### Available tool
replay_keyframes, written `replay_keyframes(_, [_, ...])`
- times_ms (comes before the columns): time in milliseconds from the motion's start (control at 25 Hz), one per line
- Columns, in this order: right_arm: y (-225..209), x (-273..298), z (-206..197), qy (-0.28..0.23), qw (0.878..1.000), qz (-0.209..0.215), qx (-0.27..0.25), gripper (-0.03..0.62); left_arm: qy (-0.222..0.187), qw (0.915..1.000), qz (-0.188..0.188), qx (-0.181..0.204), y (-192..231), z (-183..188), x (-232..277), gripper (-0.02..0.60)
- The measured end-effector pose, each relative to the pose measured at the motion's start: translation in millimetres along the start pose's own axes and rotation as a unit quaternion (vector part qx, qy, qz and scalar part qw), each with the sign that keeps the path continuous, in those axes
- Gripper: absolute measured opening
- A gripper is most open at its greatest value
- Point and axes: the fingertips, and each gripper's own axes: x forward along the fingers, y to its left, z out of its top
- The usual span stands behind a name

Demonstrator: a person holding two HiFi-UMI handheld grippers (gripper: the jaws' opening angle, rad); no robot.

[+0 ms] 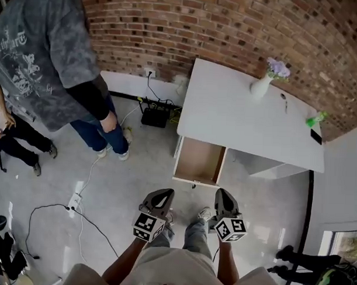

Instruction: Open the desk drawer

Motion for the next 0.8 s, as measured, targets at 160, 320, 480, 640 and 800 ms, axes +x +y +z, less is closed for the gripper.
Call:
replay_keyframes(160, [24.4, -21.6, 41.9, 0.009, 0.983, -0.016, -0.185, 0.017, -0.011, 0.9990, -0.027, 0.034, -21.9, 29.7, -3.3, 0.012])
replay_keyframes(320, [35.5, -44.8, 65.1, -0.003, 0.976, -0.016, -0.215, 0.017, -0.020, 0.9979, -0.029, 0.054, -45.5, 47.0, -10.3, 0.012])
replay_keyframes(480, [36.5, -69.1, 68.8, -0.007, 0.978, -0.011, -0.207, 0.017, -0.022, 0.9979, -0.019, 0.057, -65.9, 48.3, -17.9, 0.012])
replay_keyframes(640, [44.5, -104.2, 65.8, -0.012, 0.977, 0.012, -0.211, 0.017, -0.025, 0.9980, -0.010, 0.058, -95.6, 42.1, -28.8, 0.012])
replay_keyframes(800, [47.7, -147.5, 57.3, -0.017, 0.981, 0.036, -0.192, 0.017, -0.026, 0.9979, -0.006, 0.059, -135.8, 33.5, -45.2, 0.012])
